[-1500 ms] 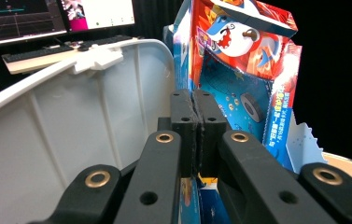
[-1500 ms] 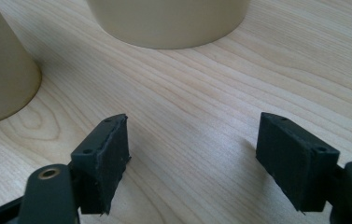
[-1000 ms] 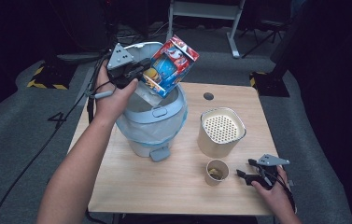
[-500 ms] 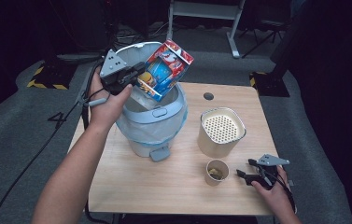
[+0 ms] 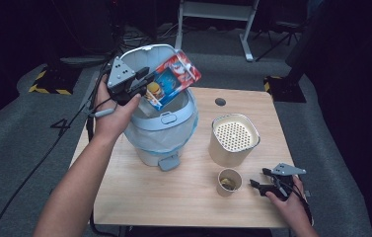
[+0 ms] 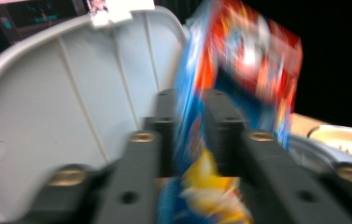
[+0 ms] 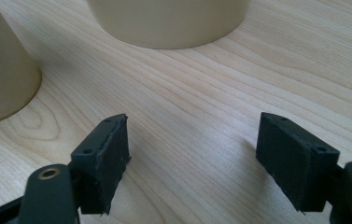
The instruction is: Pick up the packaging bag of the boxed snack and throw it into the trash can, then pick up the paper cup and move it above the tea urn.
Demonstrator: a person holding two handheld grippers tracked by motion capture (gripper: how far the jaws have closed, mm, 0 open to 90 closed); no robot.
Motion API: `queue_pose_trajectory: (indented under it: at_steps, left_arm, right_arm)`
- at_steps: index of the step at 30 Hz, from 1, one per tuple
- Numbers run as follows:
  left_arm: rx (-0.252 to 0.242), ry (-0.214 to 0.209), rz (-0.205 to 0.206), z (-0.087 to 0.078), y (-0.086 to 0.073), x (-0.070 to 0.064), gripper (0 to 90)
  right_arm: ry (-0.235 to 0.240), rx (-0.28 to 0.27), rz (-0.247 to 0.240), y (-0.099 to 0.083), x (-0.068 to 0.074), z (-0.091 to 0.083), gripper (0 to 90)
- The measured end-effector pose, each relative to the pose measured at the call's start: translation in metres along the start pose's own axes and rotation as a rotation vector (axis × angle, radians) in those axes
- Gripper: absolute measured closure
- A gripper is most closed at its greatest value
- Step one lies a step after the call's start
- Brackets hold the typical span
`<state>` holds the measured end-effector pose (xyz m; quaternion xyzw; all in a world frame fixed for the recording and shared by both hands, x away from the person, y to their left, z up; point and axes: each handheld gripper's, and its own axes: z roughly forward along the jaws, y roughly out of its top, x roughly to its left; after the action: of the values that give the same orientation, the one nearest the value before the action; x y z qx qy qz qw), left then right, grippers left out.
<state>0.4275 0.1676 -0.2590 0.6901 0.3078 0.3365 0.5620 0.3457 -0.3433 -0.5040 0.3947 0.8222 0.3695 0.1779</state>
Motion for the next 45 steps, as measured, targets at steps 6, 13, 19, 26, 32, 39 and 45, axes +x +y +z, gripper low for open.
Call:
queue_pose_trajectory:
  at_steps: [6, 13, 19, 26, 32, 39, 45]
  left_arm:
    - [-0.053, -0.036, 0.005, -0.039, 0.010, -0.005, 40.1]
    - [-0.025, -0.076, 0.009, -0.065, -0.004, -0.010, 38.3]
    - [0.058, -0.179, 0.033, -0.087, -0.034, -0.024, 38.4]
    - [0.114, -0.242, 0.015, -0.099, -0.061, -0.038, 38.3]
    - [0.182, -0.272, -0.002, -0.099, -0.096, -0.050, 37.3]
    - [0.243, -0.284, -0.029, -0.095, -0.133, -0.057, 37.9]
    - [0.298, -0.290, -0.027, -0.091, -0.152, -0.063, 37.9]
  right_arm:
    - [0.000, 0.000, -0.001, 0.000, 0.000, 0.000, 25.7]
    - [-0.001, 0.000, -0.001, 0.000, 0.000, 0.000, 25.7]
    - [-0.001, 0.000, -0.002, 0.000, 0.000, 0.000, 25.7]
    - [-0.004, 0.003, -0.003, -0.001, 0.002, -0.001, 23.3]
    - [0.043, 0.010, 0.004, -0.001, 0.006, -0.008, 23.1]
    - [0.099, -0.023, -0.047, 0.005, 0.020, -0.027, 22.0]
    - [0.141, -0.023, -0.081, 0.003, 0.031, -0.032, 20.1]
